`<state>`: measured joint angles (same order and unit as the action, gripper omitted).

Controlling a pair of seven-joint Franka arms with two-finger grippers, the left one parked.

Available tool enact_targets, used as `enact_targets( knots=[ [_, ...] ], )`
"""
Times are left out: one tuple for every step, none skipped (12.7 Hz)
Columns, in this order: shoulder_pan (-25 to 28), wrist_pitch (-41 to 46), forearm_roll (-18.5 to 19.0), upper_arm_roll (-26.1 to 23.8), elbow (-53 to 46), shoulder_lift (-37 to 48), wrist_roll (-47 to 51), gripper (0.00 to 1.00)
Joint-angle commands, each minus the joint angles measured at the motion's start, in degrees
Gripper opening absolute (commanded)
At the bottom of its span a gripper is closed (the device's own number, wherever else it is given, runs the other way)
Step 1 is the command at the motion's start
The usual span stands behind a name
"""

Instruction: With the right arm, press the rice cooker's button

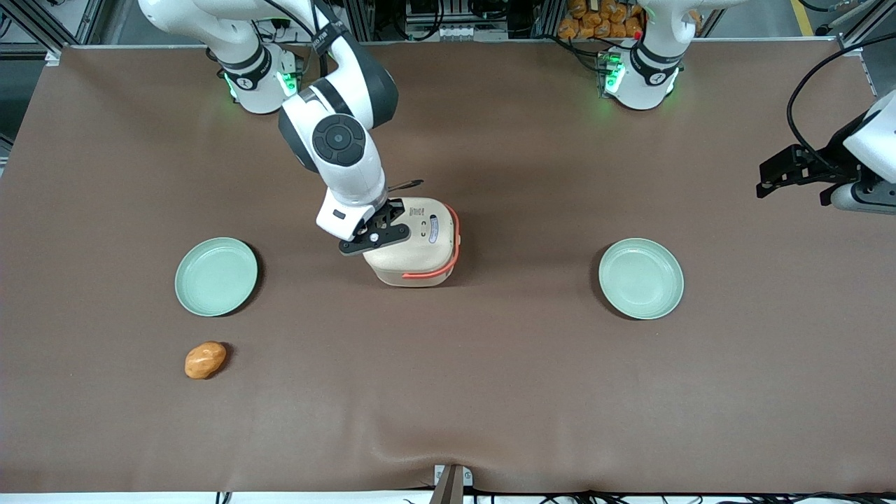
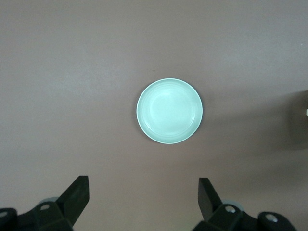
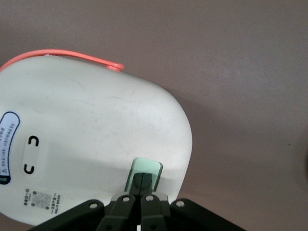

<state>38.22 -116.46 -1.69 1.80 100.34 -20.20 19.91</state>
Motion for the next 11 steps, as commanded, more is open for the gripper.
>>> enact_targets(
  knots=[
    [0.81, -2.8, 0.81, 0.66, 2.06, -0.28, 1.71, 0.0],
    [0.98, -3.15, 0.81, 0.66, 2.06, -0.63, 1.71, 0.0],
    [0.72, -2.55, 0.81, 0.66, 1.71, -0.37, 1.88, 0.0],
    [0.11, -0.97, 0.46, 0.75, 0.75, 0.94, 2.41, 0.0],
    [-0.77, 2.7, -0.24, 0.92, -1.44, 2.6, 2.15, 0.28],
    [-2.95, 8.48, -0.33, 0.84, -4.94, 4.1, 1.8, 0.99],
    [-4.36, 14.19, -0.6, 0.75, -9.15, 5.42, 1.54, 1.0],
    [-4.9, 19.55, -0.95, 0.92, -13.63, 6.39, 1.53, 1.0],
    [-6.39, 24.13, -0.95, 1.1, -17.07, 6.84, 1.53, 1.0],
    [-9.27, 28.53, -1.04, 1.01, -20.32, 7.54, 1.45, 1.0],
    [-12.43, 32.05, -1.3, 1.01, -22.97, 8.24, 1.45, 1.0]
  ],
)
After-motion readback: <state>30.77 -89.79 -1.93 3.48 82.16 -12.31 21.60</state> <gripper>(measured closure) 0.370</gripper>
